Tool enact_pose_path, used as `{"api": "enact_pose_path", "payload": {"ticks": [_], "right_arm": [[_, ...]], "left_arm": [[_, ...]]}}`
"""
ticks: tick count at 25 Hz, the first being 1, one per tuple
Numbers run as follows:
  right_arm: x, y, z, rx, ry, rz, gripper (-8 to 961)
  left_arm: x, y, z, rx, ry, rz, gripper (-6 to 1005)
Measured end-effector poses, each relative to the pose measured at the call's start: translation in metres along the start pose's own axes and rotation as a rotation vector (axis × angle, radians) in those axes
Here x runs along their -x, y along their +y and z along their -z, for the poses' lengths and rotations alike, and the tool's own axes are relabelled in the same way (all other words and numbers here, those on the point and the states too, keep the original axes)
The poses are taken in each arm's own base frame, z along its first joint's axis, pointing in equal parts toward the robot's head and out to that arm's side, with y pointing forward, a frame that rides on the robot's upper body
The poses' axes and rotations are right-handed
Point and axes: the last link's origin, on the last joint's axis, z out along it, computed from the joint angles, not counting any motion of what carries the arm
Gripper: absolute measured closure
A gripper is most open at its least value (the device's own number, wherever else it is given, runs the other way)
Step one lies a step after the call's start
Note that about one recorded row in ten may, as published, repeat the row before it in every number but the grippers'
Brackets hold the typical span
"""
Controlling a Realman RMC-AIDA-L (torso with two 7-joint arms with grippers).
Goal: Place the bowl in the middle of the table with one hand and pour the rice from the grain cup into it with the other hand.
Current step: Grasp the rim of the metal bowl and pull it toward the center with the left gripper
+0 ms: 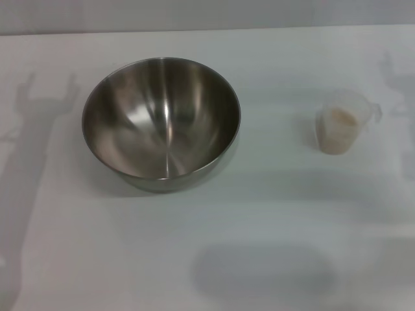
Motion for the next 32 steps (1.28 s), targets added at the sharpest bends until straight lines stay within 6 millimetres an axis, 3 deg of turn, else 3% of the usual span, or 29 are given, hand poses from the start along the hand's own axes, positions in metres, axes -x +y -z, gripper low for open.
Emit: {"api": "enact_pose_path", "payload": {"ticks": [15, 19, 21, 24, 25, 26, 32], "right_arm": [[0.0, 0.0, 0.0, -0.001, 0.001, 0.0, 213], [0.0, -0.002, 0.001, -0.006, 0.002, 0.003, 212], [0.0, -0.004, 0.001, -0.014, 0.002, 0.007, 212], [0.0, -0.004, 0.001, -0.014, 0.003, 0.009, 212], [0.0, -0.005, 0.001, -0.016, 0.003, 0.01, 212], [0.0, -0.006, 0.001, -0.021, 0.003, 0.011, 212], [0.0, -0.006, 0.0, -0.025, 0.0, 0.013, 213]], "left_arm": [[-0.002, -0.001, -0.006, -0.011, 0.007, 0.008, 185], [-0.001, -0.004, -0.028, -0.074, -0.055, 0.074, 189], [-0.004, -0.007, -0.058, -0.125, -0.165, 0.134, 191], [-0.004, -0.009, -0.065, -0.136, -0.201, 0.143, 194], [-0.007, -0.012, -0.089, -0.171, -0.36, 0.18, 195], [-0.012, -0.01, -0.101, -0.175, -0.432, 0.194, 196], [-0.03, 0.003, -0.122, -0.137, -0.688, 0.174, 202]]}}
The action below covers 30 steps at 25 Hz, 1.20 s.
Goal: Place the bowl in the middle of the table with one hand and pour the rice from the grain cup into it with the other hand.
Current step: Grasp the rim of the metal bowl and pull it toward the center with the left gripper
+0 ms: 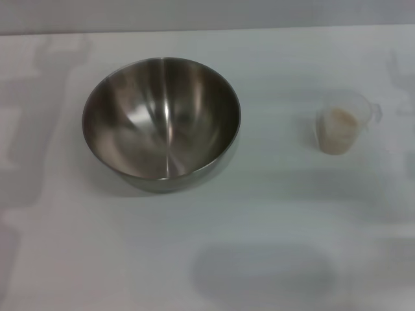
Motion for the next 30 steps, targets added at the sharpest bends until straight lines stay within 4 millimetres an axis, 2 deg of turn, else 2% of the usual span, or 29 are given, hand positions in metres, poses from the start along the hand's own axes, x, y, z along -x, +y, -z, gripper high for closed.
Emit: {"api": "enact_pose_path", "payload": {"ticks": [5, 8, 10, 11, 12, 14, 15, 20, 21, 23, 24, 30], "right_arm": [[0.001, -0.002, -0.003, 0.004, -0.004, 0.008, 213], [0.001, -0.004, -0.005, 0.005, -0.01, 0.014, 213], [0.002, -0.005, -0.008, 0.008, -0.015, 0.018, 213], [0.002, -0.006, -0.008, 0.008, -0.016, 0.018, 213], [0.003, -0.006, -0.009, 0.009, -0.017, 0.019, 212], [0.003, -0.007, -0.01, 0.009, -0.019, 0.022, 212], [0.003, -0.007, -0.01, 0.009, -0.019, 0.022, 212], [0.003, -0.01, -0.011, 0.009, -0.016, 0.029, 212], [0.003, -0.01, -0.011, 0.009, -0.016, 0.03, 212], [0.003, -0.012, -0.011, 0.009, -0.015, 0.035, 212], [0.003, -0.013, -0.011, 0.009, -0.014, 0.038, 212], [0.003, -0.014, -0.011, 0.009, -0.014, 0.043, 212]], "left_arm": [[-0.017, 0.027, 0.019, 0.045, -0.236, -0.148, 207], [-0.018, 0.037, 0.026, 0.069, -0.323, -0.198, 210], [-0.013, 0.049, 0.036, 0.102, -0.494, -0.264, 212], [-0.013, 0.049, 0.036, 0.102, -0.494, -0.264, 213], [-0.01, 0.051, 0.039, 0.107, -0.588, -0.273, 214], [-0.009, 0.052, 0.039, 0.108, -0.607, -0.274, 216], [-0.005, 0.053, 0.04, 0.108, -0.67, -0.274, 217], [0.001, 0.053, 0.039, 0.104, -0.738, -0.277, 222], [0.014, 0.05, 0.034, 0.068, -0.832, -0.299, 223], [0.018, 0.05, 0.032, 0.062, -0.852, -0.302, 225], [0.028, 0.049, 0.028, 0.054, -0.901, -0.301, 226], [0.04, 0.051, 0.024, 0.058, -0.95, -0.313, 232]]}}
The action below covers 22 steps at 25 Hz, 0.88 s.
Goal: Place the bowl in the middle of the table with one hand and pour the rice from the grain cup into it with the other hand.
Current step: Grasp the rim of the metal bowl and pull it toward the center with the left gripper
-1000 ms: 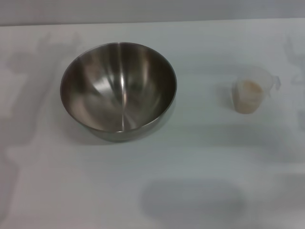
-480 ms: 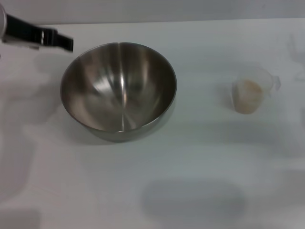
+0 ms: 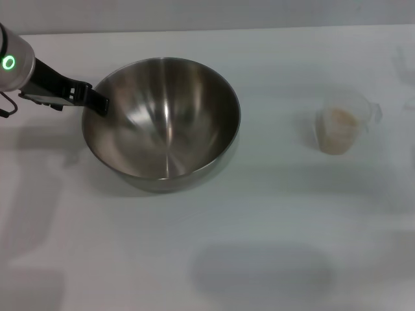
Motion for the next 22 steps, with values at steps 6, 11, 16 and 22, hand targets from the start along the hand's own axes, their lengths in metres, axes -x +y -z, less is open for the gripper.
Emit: {"api": "enact_pose_path", "payload": {"ticks": [6, 11, 16, 22], "right_arm": [[0.0, 0.0, 0.0, -0.001, 0.004, 0.001, 213], [-0.001, -0.001, 0.0, -0.001, 0.004, 0.001, 213], [-0.001, -0.001, 0.001, -0.001, 0.004, 0.001, 213], [-0.001, -0.001, 0.001, -0.002, 0.006, 0.002, 213]], "left_arm": [[0.0, 0.003, -0.01, 0.001, -0.025, -0.009, 238], [-0.001, 0.008, -0.019, 0.002, -0.05, -0.024, 243], [-0.002, 0.011, -0.027, 0.003, -0.07, -0.039, 248], [-0.004, 0.011, -0.028, -0.002, -0.064, -0.044, 254]]}}
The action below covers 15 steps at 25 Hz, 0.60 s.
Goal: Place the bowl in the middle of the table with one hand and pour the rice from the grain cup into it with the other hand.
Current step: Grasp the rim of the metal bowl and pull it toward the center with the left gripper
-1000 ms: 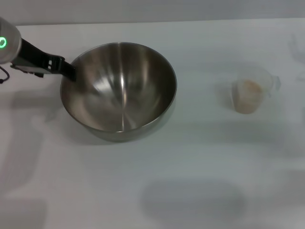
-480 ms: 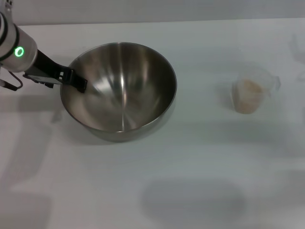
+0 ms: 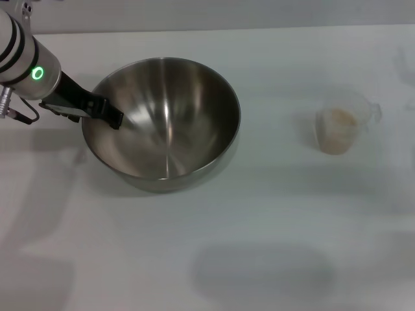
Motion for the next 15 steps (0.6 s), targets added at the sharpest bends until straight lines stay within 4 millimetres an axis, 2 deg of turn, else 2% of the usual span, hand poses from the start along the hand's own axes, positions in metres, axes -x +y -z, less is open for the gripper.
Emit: {"api": "enact_pose_path", "payload": {"ticks": [5, 15], "right_arm": [[0.0006, -0.0005, 0.0001, -0.003, -0.004, 0.0, 213], [0.0008, -0.0006, 0.0013, -0.011, -0.005, -0.002, 213]], "left_arm": [[0.0002, -0.0006, -0.0002, -0.009, -0.002, -0.004, 259], [0.0001, -0.0015, -0.0001, -0.011, -0.004, -0.005, 668]]}}
